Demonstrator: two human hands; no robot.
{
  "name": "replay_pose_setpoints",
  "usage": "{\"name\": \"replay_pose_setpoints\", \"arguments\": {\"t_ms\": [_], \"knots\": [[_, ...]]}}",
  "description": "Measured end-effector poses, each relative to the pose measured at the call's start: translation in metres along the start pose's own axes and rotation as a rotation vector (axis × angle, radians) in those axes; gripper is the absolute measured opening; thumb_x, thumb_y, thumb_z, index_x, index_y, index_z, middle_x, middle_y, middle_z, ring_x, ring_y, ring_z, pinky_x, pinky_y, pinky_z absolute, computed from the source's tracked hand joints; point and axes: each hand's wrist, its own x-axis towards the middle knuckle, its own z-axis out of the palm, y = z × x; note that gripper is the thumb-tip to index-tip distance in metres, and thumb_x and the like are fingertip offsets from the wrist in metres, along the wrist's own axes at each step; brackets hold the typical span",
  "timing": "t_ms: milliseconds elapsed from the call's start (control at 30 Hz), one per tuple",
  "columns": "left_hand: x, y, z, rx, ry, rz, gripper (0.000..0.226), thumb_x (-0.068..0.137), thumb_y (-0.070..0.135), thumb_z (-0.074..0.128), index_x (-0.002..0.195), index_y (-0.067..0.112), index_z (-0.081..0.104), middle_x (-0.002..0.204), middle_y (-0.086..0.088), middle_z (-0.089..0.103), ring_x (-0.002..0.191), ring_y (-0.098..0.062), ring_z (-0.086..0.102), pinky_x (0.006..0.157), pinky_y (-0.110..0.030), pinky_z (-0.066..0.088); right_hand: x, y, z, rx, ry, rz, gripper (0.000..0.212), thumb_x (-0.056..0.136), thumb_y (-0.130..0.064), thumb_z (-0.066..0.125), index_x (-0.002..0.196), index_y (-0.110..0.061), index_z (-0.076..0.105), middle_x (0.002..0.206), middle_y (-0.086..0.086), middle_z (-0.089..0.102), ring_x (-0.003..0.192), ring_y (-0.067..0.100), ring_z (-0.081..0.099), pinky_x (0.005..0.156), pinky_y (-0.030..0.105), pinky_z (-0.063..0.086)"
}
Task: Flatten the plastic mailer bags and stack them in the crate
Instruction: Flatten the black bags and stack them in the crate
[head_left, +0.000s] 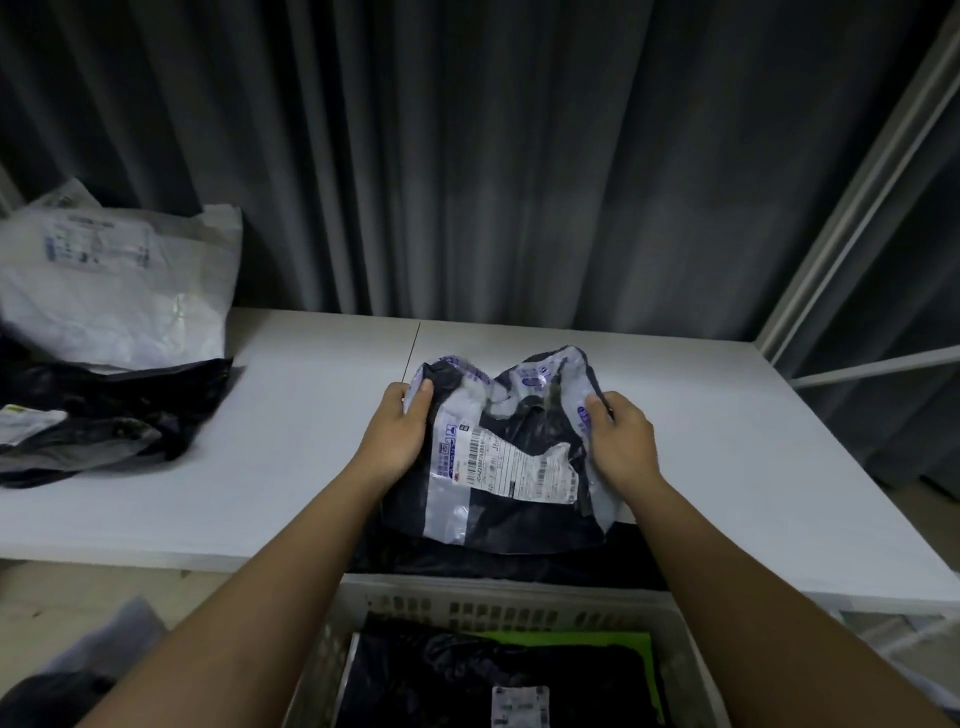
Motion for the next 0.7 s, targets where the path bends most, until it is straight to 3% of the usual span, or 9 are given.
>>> {"name": "replay_pose_setpoints", "arguments": {"t_ms": [300,367,433,500,567,633,700], "knots": [[0.033,-0.012,0.011,0.102,-0.001,-0.275,0.078,0.095,0.062,0.022,0.136,-0.003,0.04,0.135,-0.023,0.049,0.12,-0.036,0.05,0.099,-0.04,0.04,0.013,0.035,-0.014,-0.148,-0.03,0.204,0.041,0.102,-0.029,0.04,0.066,-0.01,0.045,0.071,0.007,0.053,0.08,0.032,0.054,0.067,0.031,0.034],[0.034,-0.012,0.019,0.136,0.002,-0.345,0.078,0.095,0.061,0.024,0.144,0.001,0.027,0.145,-0.022,0.038,0.131,-0.036,0.04,0.106,-0.042,0.032,0.011,0.037,-0.01,-0.185,-0.012,0.23,0.032,0.102,-0.029,0.037,0.086,-0.006,0.052,0.091,0.015,0.061,0.091,0.035,0.057,0.072,0.033,0.038],[0.032,-0.012,0.025,0.316,0.018,-0.383,0.078,0.094,0.063,0.026,0.147,0.007,0.019,0.15,-0.021,0.028,0.137,-0.036,0.029,0.11,-0.045,0.025,0.007,0.037,-0.006,-0.335,0.032,0.187,0.03,0.101,-0.028,0.036,0.115,-0.007,0.051,0.113,0.019,0.058,0.099,0.035,0.054,0.077,0.038,0.04],[0.025,-0.014,0.033,0.619,0.086,-0.242,0.071,0.095,0.06,0.027,0.147,0.012,0.018,0.15,-0.017,0.024,0.138,-0.033,0.022,0.111,-0.046,0.02,0.0,0.036,0.003,-0.568,0.036,-0.025,0.046,0.097,-0.037,0.036,0.134,-0.011,0.046,0.128,0.018,0.052,0.113,0.037,0.047,0.089,0.043,0.04],[0.018,-0.023,0.041,0.804,0.141,0.087,0.065,0.095,0.057,0.019,0.148,0.02,0.021,0.151,-0.012,0.023,0.14,-0.029,0.018,0.113,-0.047,0.013,-0.008,0.03,0.012,-0.666,-0.086,-0.261,0.063,0.091,-0.056,0.024,0.142,-0.024,0.04,0.143,0.014,0.043,0.13,0.036,0.036,0.105,0.05,0.03],[0.011,-0.029,0.053,0.977,0.019,0.324,0.065,0.091,0.054,0.005,0.15,0.028,0.018,0.157,-0.007,0.014,0.145,-0.024,0.008,0.116,-0.05,0.001,-0.012,0.024,0.021,-0.719,-0.323,-0.367,0.074,0.084,-0.074,0.008,0.15,-0.041,0.018,0.16,0.004,0.015,0.146,0.034,0.007,0.116,0.054,0.003],[0.007,-0.036,0.065,1.127,-0.161,0.359,0.058,0.098,0.051,0.005,0.152,0.032,0.007,0.161,-0.003,-0.004,0.147,-0.023,-0.008,0.113,-0.052,-0.014,-0.013,0.024,0.03,-0.757,-0.505,-0.364,0.075,0.08,-0.078,0.006,0.149,-0.047,-0.001,0.161,-0.003,-0.008,0.146,0.031,-0.016,0.114,0.052,-0.012]]}}
